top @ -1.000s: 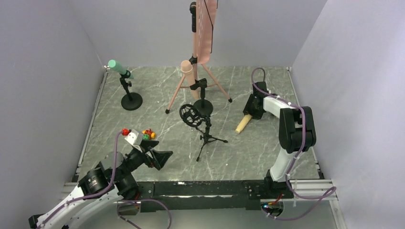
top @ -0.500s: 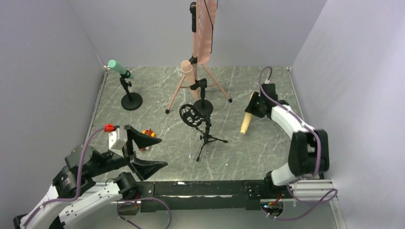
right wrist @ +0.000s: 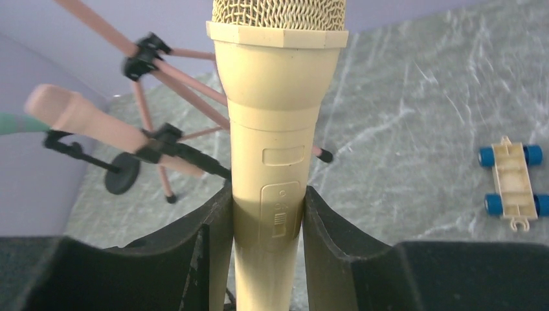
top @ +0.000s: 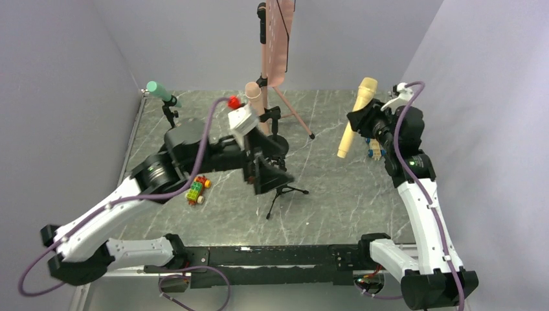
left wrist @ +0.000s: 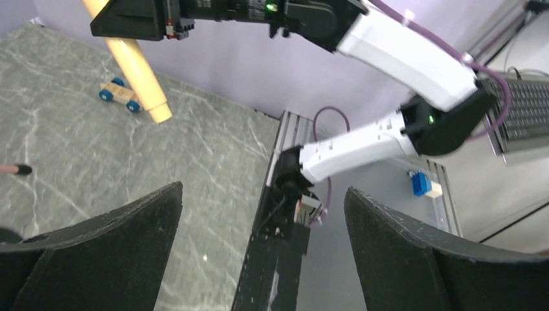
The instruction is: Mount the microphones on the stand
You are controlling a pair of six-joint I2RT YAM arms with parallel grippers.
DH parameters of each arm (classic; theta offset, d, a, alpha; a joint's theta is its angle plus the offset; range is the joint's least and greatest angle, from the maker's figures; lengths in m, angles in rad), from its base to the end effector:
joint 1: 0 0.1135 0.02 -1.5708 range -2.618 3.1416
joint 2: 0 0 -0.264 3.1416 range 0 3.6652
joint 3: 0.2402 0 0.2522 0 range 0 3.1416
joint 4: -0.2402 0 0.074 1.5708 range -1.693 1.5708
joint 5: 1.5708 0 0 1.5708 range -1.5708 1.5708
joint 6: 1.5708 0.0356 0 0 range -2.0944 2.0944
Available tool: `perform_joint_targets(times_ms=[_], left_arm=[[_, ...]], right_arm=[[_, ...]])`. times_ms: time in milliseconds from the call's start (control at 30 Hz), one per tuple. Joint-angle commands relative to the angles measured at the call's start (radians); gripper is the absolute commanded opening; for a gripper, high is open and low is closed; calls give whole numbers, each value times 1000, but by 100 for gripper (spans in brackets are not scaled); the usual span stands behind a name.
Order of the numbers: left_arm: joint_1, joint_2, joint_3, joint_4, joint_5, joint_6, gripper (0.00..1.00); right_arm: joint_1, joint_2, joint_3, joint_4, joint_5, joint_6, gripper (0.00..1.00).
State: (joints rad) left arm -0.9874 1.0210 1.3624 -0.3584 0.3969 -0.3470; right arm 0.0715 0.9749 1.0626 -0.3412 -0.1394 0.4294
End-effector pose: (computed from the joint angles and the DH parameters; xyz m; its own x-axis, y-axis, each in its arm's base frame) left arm 0.0985 -0.1742 0.4753 -0.3430 -0.0497 -0.9380 0.9209 0.1792 -0.3462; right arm 0.2154 0.0204 0.3858 -0.3127 0.3910 -0.8656 -0.0822 0.8968 0.4347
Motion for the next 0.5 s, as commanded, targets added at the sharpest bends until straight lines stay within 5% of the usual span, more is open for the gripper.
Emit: perform_joint_targets(times_ms=[0,467], left_arm=[[-28,174,176,18,-96,-27,99],[-70,576,418,174,-241,-131,99]], right_arm=[[-5,-17,180,-71,-107,7,20],[-6,-23,306,-116,-287,130,20]])
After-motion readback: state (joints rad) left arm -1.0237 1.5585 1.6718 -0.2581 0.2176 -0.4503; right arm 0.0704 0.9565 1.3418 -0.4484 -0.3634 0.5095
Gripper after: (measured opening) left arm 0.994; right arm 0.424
